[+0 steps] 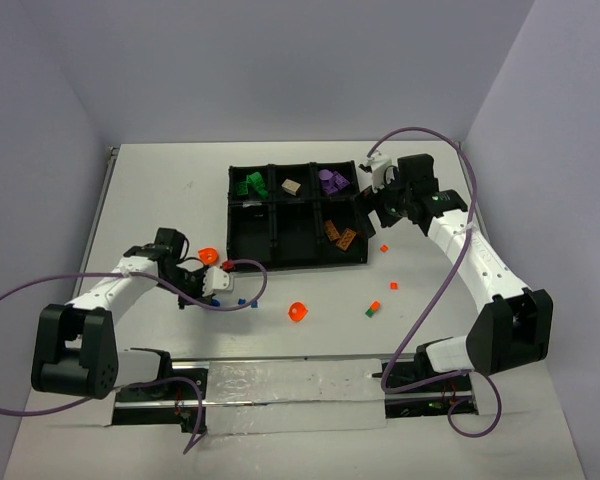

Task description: Sort the legos into containers by color

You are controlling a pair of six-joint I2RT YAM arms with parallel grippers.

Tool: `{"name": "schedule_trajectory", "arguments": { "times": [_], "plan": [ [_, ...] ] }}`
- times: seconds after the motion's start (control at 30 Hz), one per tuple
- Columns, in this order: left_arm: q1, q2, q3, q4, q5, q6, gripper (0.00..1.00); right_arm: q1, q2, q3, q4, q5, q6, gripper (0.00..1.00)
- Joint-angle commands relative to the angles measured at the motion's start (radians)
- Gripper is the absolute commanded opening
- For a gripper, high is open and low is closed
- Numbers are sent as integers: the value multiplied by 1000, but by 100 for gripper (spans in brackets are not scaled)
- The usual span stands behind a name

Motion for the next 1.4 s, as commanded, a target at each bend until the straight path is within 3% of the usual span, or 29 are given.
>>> {"name": "schedule_trajectory", "arguments": {
  "times": [0.0, 0.13, 0.23, 0.33, 0.5, 0.73, 0.93, 0.97, 1.13, 1.37],
  "plan": [
    [-11, -39, 135, -79, 106, -52, 0, -11, -28, 6, -8, -14, -16, 100],
    [-75, -44, 300, -64, 182, -227, 0, -16, -28, 2, -8, -17, -7, 100],
    [-128, -42, 355, 86, 182, -473, 0, -19, -29, -6, -5, -20, 1, 100],
    [-194, 11, 399, 260, 110, -702, 0, -27, -28, -6, -2, -19, 5, 100],
    [-229, 160, 459, 345, -2, -828, 6, -40, -29, 0, -3, -19, 4, 100],
    [-230, 302, 509, 453, -128, -902, 9, -55, -28, -3, -16, -19, -4, 100],
    [-230, 349, 560, 462, -167, -919, 40, -64, -23, -13, -34, -19, -28, 100],
    [-229, 334, 563, 464, -168, -926, 47, -68, -23, -18, -35, -17, -32, 100],
    [-201, 223, 530, 458, -136, -944, 58, -80, -20, -27, -40, -14, -39, 100],
    [-17, 38, 415, 386, -150, -948, 57, -111, 4, -62, -76, 103, -61, 97]
  ]
}}
